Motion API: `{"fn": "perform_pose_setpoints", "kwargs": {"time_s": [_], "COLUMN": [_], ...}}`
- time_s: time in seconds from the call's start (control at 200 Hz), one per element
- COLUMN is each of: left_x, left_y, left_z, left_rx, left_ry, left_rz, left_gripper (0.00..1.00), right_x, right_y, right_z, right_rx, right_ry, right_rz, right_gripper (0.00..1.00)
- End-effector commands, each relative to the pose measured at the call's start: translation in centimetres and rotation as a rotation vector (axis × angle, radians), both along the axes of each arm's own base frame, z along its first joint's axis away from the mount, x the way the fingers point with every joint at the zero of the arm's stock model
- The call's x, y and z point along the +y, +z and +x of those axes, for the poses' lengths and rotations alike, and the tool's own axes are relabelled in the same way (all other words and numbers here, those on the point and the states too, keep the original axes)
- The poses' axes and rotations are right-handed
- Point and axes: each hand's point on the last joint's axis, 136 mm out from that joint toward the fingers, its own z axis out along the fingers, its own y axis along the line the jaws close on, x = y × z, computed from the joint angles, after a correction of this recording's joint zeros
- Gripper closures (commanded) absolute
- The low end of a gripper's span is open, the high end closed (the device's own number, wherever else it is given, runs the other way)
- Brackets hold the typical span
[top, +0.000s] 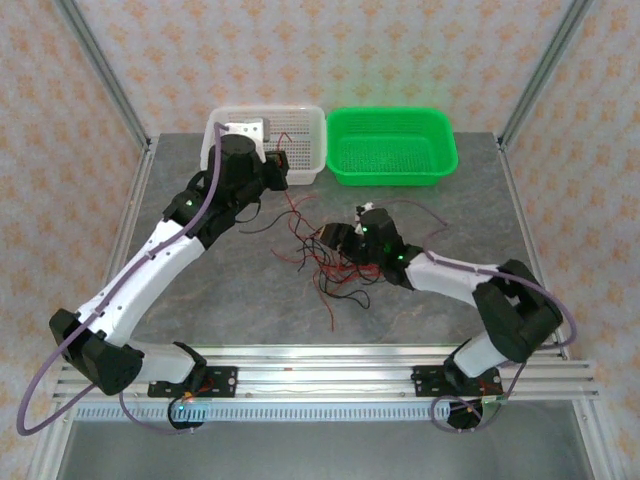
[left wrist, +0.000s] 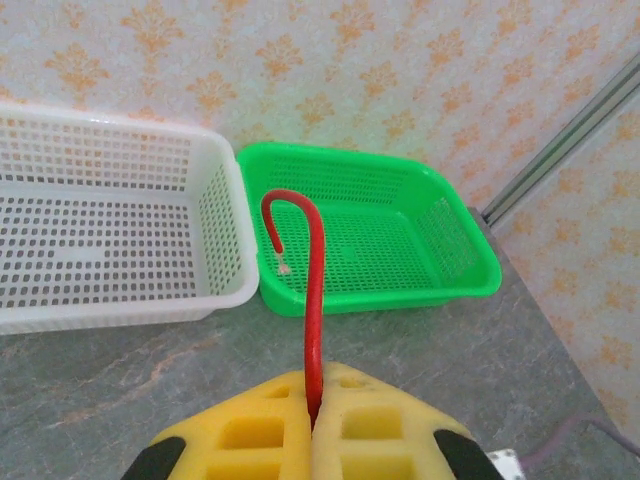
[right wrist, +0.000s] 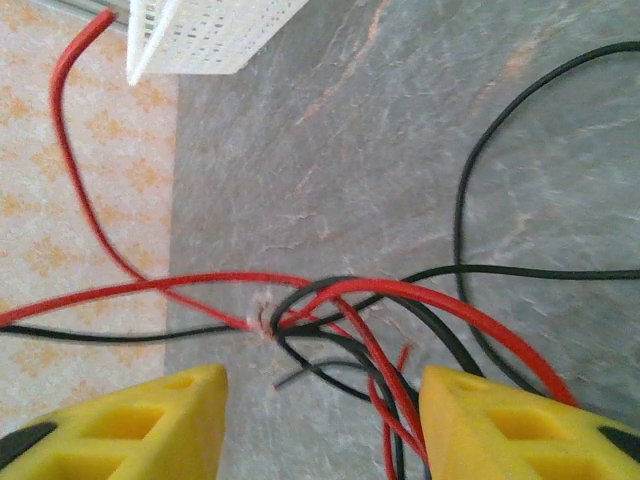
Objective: Untangle the cables
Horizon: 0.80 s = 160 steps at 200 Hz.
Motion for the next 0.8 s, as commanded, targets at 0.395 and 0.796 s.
{"fn": "perform_pose_setpoints", "kwargs": {"time_s": [0.395, 0.796], "left_x": [0.5, 1.4], "left_y": [6.2, 11.6], "left_z": [-1.8, -3.1], "left_rx": [-0.114, -0.211], "left_ry": [-0.017, -0.009], "left_rz": [-0.025, -0.052], "left_gripper": [1.0, 1.0], "right_x": [1.9, -0.7], "right_y": [-3.5, -8.9], "right_z": [2.5, 3.2], "right_rx": [0.008, 0.048], "right_ry": [-0.056, -0.115], "right_rz": [-0.068, -0.246], "right_gripper": [0.58, 0.62]}}
